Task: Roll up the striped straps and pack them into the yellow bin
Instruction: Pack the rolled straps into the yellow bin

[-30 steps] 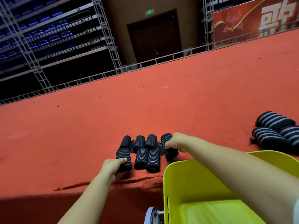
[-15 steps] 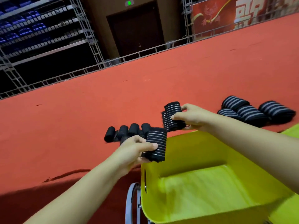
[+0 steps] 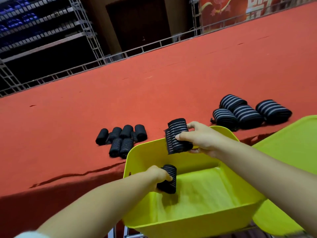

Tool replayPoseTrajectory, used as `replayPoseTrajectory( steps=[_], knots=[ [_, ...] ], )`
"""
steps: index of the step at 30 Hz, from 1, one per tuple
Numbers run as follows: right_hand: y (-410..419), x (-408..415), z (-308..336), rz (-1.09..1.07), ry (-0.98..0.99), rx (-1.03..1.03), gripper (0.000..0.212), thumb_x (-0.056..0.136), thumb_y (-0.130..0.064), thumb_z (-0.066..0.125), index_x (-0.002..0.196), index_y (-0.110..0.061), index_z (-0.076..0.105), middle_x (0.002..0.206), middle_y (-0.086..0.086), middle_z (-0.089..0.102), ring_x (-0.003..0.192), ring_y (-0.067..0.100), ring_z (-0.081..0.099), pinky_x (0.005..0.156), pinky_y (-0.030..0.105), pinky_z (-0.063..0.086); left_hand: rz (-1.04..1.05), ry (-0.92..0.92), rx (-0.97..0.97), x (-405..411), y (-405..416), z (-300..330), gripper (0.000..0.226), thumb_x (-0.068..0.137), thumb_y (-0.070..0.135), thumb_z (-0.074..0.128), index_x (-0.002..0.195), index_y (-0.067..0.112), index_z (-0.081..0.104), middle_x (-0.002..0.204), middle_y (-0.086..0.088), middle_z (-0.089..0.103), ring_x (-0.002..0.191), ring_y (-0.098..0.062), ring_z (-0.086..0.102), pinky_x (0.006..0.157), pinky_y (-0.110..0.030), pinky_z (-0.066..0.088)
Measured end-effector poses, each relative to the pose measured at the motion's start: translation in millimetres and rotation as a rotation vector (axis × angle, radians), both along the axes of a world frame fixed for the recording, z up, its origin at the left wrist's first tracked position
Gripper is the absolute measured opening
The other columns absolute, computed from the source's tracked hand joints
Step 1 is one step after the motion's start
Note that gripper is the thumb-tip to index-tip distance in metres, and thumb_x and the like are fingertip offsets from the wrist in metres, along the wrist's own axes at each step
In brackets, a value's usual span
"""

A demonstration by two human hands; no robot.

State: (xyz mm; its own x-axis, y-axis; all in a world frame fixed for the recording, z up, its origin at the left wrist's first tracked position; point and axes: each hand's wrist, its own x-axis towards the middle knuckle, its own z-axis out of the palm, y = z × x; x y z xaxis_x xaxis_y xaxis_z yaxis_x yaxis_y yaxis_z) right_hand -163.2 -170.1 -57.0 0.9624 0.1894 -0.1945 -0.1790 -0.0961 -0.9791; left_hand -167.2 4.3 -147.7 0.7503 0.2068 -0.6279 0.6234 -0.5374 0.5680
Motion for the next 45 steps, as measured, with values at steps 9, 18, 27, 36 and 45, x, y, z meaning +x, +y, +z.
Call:
replayPoseTrajectory(
  steps=[9,18,27,36,45],
  knots=[
    [-3,-3,-7,0.033,0.028,0.0,0.03,0.083,-0.017,0.069,0.106,-0.021,0.05,0.107,0.009,0.067,0.103,0.026,0.063,0.087,0.043,0.047,-0.194,0.082,0.504,7,10,-19,0.059,0.101,0.041,0.042,0.141,-0.002,0.037,0.145,-0.014,0.045,0.132,-0.03,0.046,0.103,-0.032,0.039],
    [-17,-13,-11,0.063,0.068,-0.015,0.033,0.081,-0.017,0.07,0.108,-0.02,0.051,0.11,0.01,0.067,0.104,0.025,0.063,0.087,0.041,0.047,-0.374,0.125,0.658,2,-1,-14,0.04,0.105,0.017,0.031,0.14,-0.001,0.041,0.142,-0.02,0.046,0.129,-0.035,0.046,0.103,-0.038,0.039],
    [-25,-32,-3,0.064,0.096,0.042,0.016,0.085,-0.013,0.066,0.096,-0.02,0.056,0.102,0.002,0.067,0.099,0.02,0.061,0.09,0.044,0.042,-0.157,-0.155,-0.113,3,-24,53,0.022,0.101,0.022,0.044,0.095,0.009,0.061,0.087,-0.008,0.066,0.07,-0.019,0.061,0.067,-0.033,0.051],
    [3,-27,-18,0.129,0.147,-0.116,0.016,0.086,-0.015,0.066,0.093,-0.019,0.052,0.093,0.001,0.064,0.091,0.017,0.058,0.085,0.037,0.044,-0.035,-0.243,-0.5,-17,6,94,0.043,0.104,0.037,0.036,0.092,0.004,0.059,0.082,-0.013,0.066,0.072,-0.026,0.066,0.064,-0.034,0.059],
    [56,17,-67,0.213,0.451,-0.38,0.025,0.086,-0.01,0.067,0.107,-0.014,0.053,0.1,0.005,0.061,0.089,0.017,0.056,0.079,0.029,0.041,-0.087,0.016,-0.234,9,23,55,0.061,0.1,0.056,0.025,0.093,0.001,0.049,0.073,-0.018,0.059,0.063,-0.029,0.062,0.07,-0.042,0.054]
  ],
)
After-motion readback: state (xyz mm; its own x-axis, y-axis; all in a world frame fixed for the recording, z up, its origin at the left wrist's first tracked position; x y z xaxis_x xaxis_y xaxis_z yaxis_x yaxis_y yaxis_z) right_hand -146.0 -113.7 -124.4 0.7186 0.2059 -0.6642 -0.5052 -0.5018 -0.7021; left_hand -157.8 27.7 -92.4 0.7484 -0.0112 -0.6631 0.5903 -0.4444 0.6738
